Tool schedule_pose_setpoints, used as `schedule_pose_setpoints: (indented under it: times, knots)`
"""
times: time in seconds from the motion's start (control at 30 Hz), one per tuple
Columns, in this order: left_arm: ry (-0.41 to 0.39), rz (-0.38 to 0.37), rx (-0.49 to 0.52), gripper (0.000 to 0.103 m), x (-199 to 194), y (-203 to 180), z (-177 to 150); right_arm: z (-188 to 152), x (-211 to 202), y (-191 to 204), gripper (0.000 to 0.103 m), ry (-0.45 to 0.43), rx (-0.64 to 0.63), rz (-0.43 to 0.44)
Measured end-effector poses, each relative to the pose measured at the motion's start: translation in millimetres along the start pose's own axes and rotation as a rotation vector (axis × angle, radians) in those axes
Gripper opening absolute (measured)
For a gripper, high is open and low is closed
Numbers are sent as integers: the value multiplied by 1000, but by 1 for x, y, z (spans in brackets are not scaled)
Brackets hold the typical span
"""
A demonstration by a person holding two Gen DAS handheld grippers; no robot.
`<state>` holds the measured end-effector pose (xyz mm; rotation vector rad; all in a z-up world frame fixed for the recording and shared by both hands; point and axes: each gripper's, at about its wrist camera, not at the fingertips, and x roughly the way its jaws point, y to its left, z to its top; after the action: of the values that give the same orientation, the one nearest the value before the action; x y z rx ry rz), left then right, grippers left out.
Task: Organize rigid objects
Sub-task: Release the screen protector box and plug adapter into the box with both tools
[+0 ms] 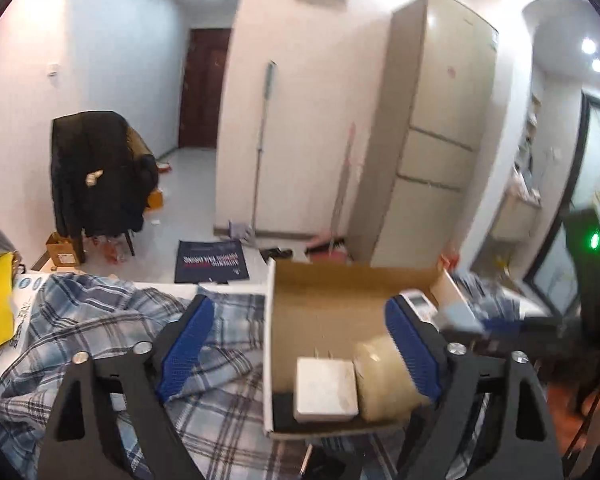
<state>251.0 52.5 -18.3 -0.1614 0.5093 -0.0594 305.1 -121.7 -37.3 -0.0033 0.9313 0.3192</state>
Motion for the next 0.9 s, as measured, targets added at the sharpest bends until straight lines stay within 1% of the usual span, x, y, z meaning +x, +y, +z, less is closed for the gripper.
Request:
schedule_pose_setpoints:
  times: [0.07,0.17,0.23,0.3,0.37,0.57,0.67,0.73,0.8,0.9]
  knots:
    - [-6,6,-5,96,1,4,1,-2,5,7,46,10,-17,-2]
    - [-5,12,4,96,3,5,4,-5,14,13,46,24,-21,18]
    - [-5,-6,3,96,0,7,3,-6,22,15,46,49,-14,25]
    - [-3,-25,9,96,-2,5,1,-8,28,14,46,60,-14,17]
    - [-10,-22,18,96,-2,4,1,-9,30,16,46,53,-25,-4]
    - [-3,-21,30,96,-2,-1,-1,-13,37,14,46,63,-32,-10]
    - [12,-13,51,96,1,-1,-1,-12,31,16,50,46,-51,-40]
    - [11,12,61,96,4,-2,-4,-11,19,17,63,14,-61,-40]
    - [9,24,69,96,2,-2,-3,-11,4,17,64,-28,-63,-53]
    - [-43,28,89,96,-14,-9,1,-14,-20,15,64,-67,-77,-60]
